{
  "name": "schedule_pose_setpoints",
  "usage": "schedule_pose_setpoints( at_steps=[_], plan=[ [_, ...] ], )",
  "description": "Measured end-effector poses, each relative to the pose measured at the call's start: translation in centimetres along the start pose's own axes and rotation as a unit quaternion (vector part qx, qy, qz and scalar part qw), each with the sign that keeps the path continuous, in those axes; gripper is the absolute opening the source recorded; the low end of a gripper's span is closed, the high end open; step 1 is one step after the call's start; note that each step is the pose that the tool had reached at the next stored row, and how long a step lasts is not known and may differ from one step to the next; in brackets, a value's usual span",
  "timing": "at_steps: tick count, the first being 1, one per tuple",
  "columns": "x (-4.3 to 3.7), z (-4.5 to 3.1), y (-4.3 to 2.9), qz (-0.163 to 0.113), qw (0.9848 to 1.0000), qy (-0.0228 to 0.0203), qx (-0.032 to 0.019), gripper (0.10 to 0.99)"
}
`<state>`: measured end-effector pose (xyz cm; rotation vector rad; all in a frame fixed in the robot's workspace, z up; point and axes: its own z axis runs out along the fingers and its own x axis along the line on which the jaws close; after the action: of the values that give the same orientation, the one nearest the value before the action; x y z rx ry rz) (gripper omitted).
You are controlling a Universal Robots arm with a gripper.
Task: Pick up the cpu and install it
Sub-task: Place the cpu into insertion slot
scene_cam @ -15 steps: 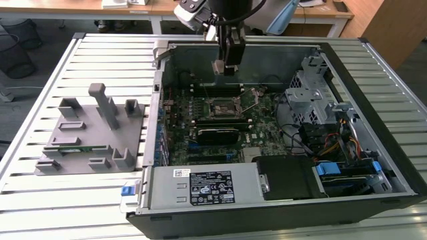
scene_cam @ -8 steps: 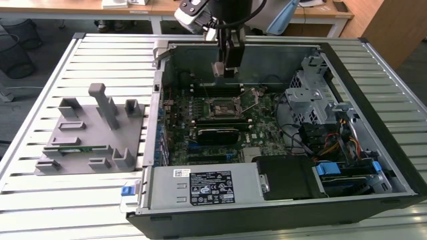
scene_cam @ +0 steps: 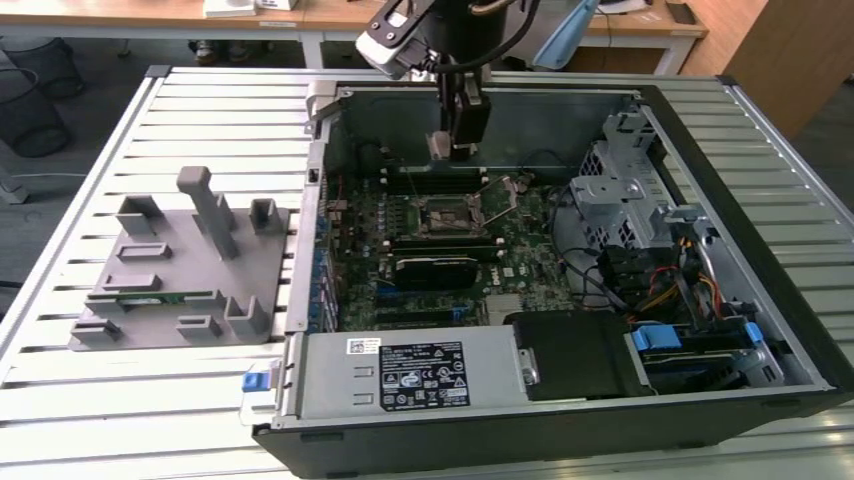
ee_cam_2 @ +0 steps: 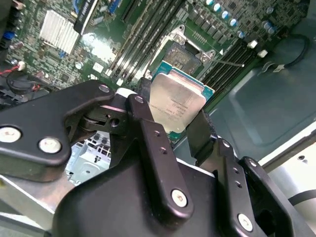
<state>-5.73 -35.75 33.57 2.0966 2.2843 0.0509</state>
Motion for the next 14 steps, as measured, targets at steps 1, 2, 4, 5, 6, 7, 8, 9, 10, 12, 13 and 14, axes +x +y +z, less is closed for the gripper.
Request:
schedule_pose_setpoints(
  at_steps=[1, 2, 4, 5, 6, 7, 8, 9, 10, 12, 13, 14],
  plan=[
    [0.14, 0.19, 0.14, 0.000, 1.0000, 0.0000, 0.0001, 0.537],
    [0.24, 0.38, 0.24, 0.000, 1.0000, 0.0000, 0.0000, 0.537],
    [0.53, 0.75, 0.31, 0.000, 1.0000, 0.0000, 0.0001, 0.537],
    [0.63, 0.93, 0.31, 0.001, 1.0000, -0.0001, 0.0001, 0.537],
    [0.74, 1.12, 0.32, 0.002, 1.0000, -0.0001, 0.0000, 0.537],
    [0.86, 1.29, 0.33, 0.002, 1.0000, -0.0001, 0.0001, 0.537],
    [1.00, 1.47, 0.37, 0.003, 1.0000, -0.0002, 0.0001, 0.537],
    [1.17, 1.65, 0.41, 0.003, 1.0000, -0.0002, 0.0001, 0.537],
    [1.35, 1.84, 0.45, 0.003, 1.0000, -0.0001, 0.0001, 0.537],
    [1.63, 2.21, 0.49, 0.003, 1.0000, -0.0002, 0.0001, 0.537],
    [1.75, 2.38, 0.50, 0.003, 1.0000, -0.0002, 0.0001, 0.537],
    [1.85, 2.57, 0.50, 0.004, 1.0000, -0.0002, 0.0001, 0.537]
  ],
)
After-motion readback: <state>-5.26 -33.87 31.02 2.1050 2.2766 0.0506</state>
